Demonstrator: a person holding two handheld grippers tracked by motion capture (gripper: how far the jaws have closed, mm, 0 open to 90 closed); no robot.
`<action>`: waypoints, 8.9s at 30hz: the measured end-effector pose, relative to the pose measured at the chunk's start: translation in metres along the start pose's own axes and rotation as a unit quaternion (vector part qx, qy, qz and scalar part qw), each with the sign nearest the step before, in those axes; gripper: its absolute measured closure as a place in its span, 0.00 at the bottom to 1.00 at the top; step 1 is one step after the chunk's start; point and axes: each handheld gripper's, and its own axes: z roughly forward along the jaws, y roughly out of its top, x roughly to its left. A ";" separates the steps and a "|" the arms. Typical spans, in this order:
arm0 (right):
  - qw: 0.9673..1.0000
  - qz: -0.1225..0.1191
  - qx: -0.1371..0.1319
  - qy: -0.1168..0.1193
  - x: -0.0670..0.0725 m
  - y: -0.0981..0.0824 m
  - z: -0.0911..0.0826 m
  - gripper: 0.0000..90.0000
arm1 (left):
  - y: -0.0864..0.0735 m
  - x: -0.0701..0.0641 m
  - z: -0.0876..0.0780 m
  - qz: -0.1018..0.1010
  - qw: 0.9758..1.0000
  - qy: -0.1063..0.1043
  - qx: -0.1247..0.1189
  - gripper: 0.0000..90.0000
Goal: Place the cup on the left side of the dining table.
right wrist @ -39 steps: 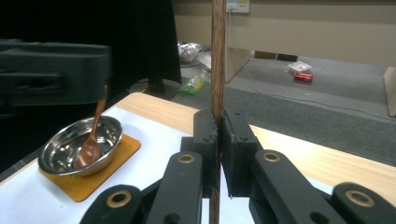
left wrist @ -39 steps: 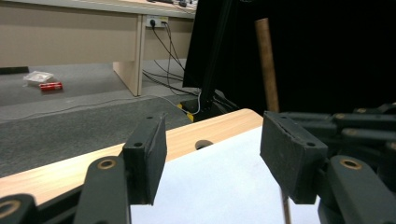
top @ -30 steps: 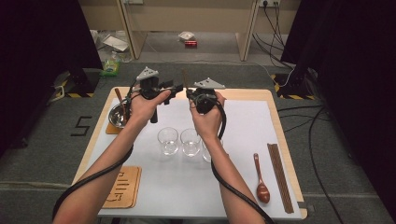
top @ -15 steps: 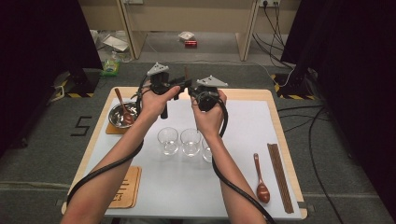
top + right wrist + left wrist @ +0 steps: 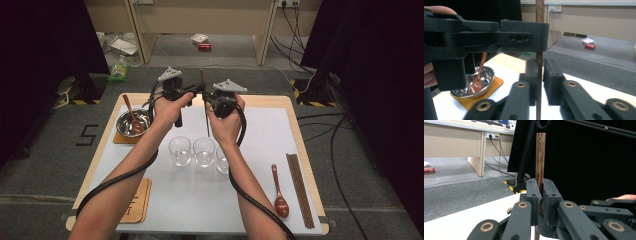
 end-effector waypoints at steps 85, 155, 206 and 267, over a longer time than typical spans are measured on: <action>0.987 0.083 0.095 -0.103 -0.112 -0.122 -0.140 0.65 | -0.043 0.144 -0.174 -0.028 0.972 0.234 0.003 0.93; 0.985 0.086 0.114 -0.097 -0.112 -0.148 -0.139 0.64 | -0.093 0.177 -0.136 -0.084 0.917 0.336 0.199 0.77; 0.984 0.086 0.123 -0.100 -0.116 -0.152 -0.140 0.64 | -0.088 0.177 -0.125 -0.111 0.910 0.354 0.184 0.68; 0.862 0.173 0.446 -0.170 -0.160 -0.158 -0.162 0.88 | -0.097 0.108 -0.209 -0.060 0.955 0.265 0.120 0.36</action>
